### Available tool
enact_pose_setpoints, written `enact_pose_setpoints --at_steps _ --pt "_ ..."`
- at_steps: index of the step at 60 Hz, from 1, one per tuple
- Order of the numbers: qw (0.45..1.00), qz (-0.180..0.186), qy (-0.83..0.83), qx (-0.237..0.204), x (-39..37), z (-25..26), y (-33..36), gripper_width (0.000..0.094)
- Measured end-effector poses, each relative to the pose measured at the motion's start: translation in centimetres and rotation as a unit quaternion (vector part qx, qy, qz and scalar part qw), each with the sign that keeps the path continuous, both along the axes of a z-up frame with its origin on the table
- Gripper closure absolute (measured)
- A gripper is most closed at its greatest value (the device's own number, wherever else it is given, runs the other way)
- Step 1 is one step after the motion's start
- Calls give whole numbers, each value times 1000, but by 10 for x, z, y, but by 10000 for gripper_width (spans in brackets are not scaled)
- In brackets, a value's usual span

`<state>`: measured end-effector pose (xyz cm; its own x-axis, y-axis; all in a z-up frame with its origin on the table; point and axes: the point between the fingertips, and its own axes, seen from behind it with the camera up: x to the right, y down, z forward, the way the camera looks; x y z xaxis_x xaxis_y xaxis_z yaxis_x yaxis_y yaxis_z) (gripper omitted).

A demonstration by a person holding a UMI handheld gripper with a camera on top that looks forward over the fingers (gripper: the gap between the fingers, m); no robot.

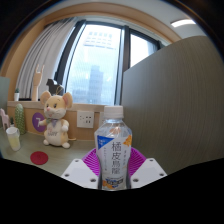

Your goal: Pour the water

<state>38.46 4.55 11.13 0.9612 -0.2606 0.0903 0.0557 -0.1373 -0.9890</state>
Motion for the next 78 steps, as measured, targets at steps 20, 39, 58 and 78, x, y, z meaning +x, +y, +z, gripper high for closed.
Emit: enact_pose_setpoints --at_steps 20,39,58,78 --pt "982 40 -185 -12 -84 49 26 622" --pt "862 100 -496 -20 -248 92 72 623" --pt "604 121 -788 -7 -356 83 106 617" --pt "398 121 -909 -4 -388 57 123 620"
